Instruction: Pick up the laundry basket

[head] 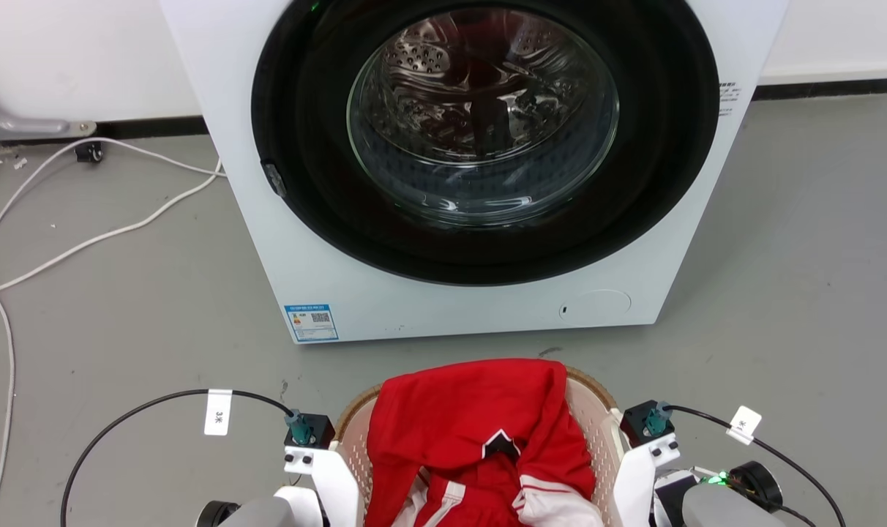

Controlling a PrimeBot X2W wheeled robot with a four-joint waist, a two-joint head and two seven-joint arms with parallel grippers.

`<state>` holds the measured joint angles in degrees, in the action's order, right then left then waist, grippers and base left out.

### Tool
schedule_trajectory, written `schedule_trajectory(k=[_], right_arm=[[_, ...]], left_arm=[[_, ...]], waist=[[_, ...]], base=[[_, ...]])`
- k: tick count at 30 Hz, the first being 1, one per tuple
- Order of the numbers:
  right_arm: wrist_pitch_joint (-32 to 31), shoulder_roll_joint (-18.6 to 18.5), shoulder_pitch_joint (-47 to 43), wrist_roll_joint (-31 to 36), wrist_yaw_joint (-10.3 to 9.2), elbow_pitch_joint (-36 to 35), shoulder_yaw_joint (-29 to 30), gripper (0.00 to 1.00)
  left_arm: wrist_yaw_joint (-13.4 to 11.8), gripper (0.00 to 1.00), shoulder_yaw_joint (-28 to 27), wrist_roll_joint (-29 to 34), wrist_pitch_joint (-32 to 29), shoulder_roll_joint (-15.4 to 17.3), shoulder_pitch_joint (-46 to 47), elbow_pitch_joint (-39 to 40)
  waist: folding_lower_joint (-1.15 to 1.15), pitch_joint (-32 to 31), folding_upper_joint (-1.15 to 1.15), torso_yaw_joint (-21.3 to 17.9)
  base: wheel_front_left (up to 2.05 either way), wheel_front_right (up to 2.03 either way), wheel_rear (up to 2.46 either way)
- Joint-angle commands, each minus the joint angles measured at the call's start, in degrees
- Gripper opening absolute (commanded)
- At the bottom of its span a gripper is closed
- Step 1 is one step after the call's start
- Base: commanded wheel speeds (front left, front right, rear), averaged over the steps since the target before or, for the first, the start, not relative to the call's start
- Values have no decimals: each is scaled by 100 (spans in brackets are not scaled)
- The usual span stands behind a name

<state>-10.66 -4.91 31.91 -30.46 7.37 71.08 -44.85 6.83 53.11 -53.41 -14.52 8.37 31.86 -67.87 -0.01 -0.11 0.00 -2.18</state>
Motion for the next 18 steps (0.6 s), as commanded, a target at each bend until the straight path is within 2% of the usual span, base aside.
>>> schedule_trajectory(k=[1, 18], right_arm=[[1, 86, -47, -60, 22, -108, -79, 0], [-77, -57, -119, -836, 22, -110, -848, 0]], left_arm=[[113, 0, 62, -25, -16, -131, -52, 113], [109, 0, 431, -419, 82, -85, -166, 1]], waist=[[1, -56, 0, -5], [1, -377, 0, -67]], base=[[0, 0, 0], [0, 0, 0]])
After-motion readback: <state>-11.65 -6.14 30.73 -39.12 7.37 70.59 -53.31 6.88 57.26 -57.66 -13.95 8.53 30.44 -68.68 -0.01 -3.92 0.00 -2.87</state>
